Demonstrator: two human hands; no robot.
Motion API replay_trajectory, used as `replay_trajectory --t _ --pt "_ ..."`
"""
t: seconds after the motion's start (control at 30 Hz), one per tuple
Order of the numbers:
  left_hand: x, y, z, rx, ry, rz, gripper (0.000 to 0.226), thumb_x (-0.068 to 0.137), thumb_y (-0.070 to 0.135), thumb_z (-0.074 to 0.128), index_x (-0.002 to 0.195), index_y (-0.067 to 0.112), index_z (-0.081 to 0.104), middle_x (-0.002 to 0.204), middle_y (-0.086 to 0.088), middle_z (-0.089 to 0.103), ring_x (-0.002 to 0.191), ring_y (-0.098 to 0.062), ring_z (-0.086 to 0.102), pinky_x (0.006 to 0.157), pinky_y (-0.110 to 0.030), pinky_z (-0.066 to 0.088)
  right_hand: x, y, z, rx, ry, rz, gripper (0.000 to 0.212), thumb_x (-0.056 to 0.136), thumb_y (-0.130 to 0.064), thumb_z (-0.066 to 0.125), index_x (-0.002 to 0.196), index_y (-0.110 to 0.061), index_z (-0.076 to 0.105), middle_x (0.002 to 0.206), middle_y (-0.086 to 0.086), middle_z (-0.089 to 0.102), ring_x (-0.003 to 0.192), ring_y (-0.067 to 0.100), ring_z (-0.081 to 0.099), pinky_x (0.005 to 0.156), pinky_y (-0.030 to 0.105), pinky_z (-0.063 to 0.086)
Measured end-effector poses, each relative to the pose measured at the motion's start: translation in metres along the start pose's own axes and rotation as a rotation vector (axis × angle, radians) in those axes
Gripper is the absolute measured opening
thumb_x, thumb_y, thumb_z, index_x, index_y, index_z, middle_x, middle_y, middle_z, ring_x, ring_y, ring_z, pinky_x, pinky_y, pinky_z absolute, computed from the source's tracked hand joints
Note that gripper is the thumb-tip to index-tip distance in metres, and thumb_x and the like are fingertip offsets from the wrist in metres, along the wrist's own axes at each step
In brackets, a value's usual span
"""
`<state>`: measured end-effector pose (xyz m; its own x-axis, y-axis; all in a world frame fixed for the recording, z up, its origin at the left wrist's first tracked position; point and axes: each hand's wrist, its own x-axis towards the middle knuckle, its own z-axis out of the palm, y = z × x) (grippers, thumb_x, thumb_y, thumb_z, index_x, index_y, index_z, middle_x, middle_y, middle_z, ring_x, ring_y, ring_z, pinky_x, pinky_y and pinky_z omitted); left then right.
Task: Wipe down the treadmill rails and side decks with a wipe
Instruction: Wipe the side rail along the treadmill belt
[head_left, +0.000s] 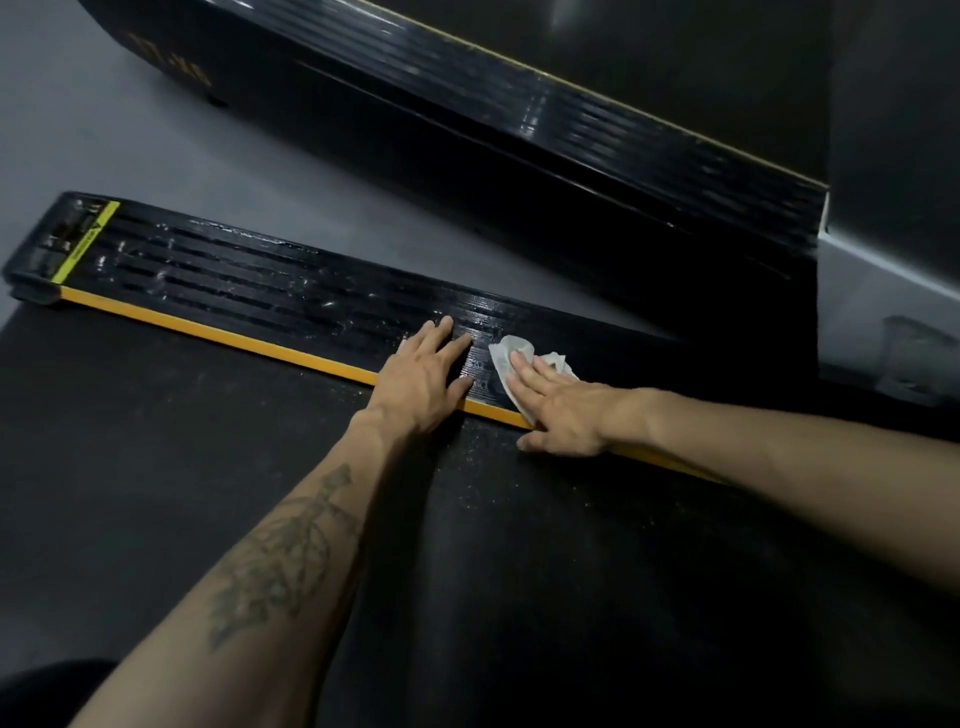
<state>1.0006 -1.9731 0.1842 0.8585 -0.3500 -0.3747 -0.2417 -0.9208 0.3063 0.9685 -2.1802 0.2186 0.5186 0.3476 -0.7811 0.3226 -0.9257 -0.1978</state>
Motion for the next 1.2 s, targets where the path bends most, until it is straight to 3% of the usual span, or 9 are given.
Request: replay_trajectory --t 0.23,0.37,0.43,0.53,0.63,0.83,1.07,1.2 --pt "-0.003 -0.008 0.013 -0.036 0.069 0.05 0.062 0.107 0.043 0.046 0.163 0.025 0.025 0.173 -0.001 0.006 0.159 -0.02 0.002 0.128 -0.041 0.007 0.018 -0.04 0.032 0.14 0.311 0.102 0.101 0.101 -0.054 0.051 0.16 -0.016 -0.021 0.163 0.007 -0.037 0.154 0.026 -0.027 0.128 0.044 -0.007" --pt "-0.002 -0.012 0.017 -0.056 0.103 0.079 0.062 0.107 0.043 0.047 0.162 0.024 0.027 0.173 -0.002 0.008 0.159 -0.02 0.004 0.128 -0.041 0.008 0.026 -0.054 0.057 0.076 0.509 0.184 0.101 0.099 -0.049 0.052 0.16 -0.016 -0.022 0.164 0.008 -0.035 0.153 0.024 -0.028 0.128 0.043 -0.008" --pt "-0.002 -0.014 0.019 -0.07 0.124 0.087 0.061 0.107 0.042 0.048 0.162 0.023 0.028 0.172 -0.002 0.01 0.159 -0.021 0.005 0.128 -0.041 0.008 0.028 -0.053 0.067 0.041 0.575 0.137 0.099 0.098 -0.046 0.051 0.161 -0.017 -0.019 0.165 0.006 -0.033 0.154 0.023 -0.028 0.126 0.042 -0.012" --pt "-0.002 -0.017 0.02 -0.106 0.13 0.1 0.061 0.106 0.041 0.05 0.161 0.022 0.03 0.172 -0.002 0.012 0.159 -0.02 0.006 0.129 -0.041 0.008 0.023 -0.037 0.081 0.006 0.594 0.026 0.091 0.1 -0.043 0.05 0.163 -0.021 -0.012 0.169 0.0 -0.025 0.155 0.018 -0.024 0.126 0.04 -0.011" --pt "-0.004 -0.018 0.018 -0.116 0.127 0.106 0.059 0.108 0.036 0.049 0.161 0.02 0.03 0.172 -0.002 0.011 0.159 -0.02 0.006 0.129 -0.039 0.007 0.014 -0.023 0.088 -0.01 0.628 0.057 0.083 0.102 -0.044 0.046 0.165 -0.024 -0.005 0.171 -0.001 -0.017 0.157 0.017 -0.018 0.128 0.041 -0.006" --pt "-0.004 -0.014 0.01 -0.195 0.104 0.087 0.056 0.106 0.016 0.051 0.159 0.016 0.033 0.172 -0.004 0.013 0.159 -0.022 0.007 0.128 -0.039 0.005 0.04 -0.054 0.061 0.119 0.605 0.129 0.08 0.106 -0.053 0.032 0.162 -0.021 -0.015 0.167 0.002 -0.028 0.155 0.02 -0.024 0.127 0.042 -0.011" --pt "-0.003 -0.016 0.01 -0.212 0.11 0.077 0.06 0.105 0.016 0.054 0.16 0.014 0.031 0.172 -0.002 0.012 0.159 -0.019 0.006 0.129 -0.037 0.005 0.026 -0.018 0.089 -0.07 0.671 -0.062 0.073 0.103 -0.049 0.031 0.166 -0.02 0.007 0.173 0.002 -0.006 0.159 0.021 -0.007 0.129 0.046 0.012" --pt "-0.002 -0.015 0.007 -0.25 0.076 0.069 0.059 0.105 0.016 0.055 0.159 0.009 0.032 0.172 -0.005 0.014 0.159 -0.021 0.007 0.129 -0.04 0.007 0.044 -0.041 0.061 0.045 0.613 -0.01 0.078 0.105 -0.053 0.033 0.164 -0.021 -0.007 0.17 0.001 -0.019 0.157 0.019 -0.018 0.13 0.045 -0.001"
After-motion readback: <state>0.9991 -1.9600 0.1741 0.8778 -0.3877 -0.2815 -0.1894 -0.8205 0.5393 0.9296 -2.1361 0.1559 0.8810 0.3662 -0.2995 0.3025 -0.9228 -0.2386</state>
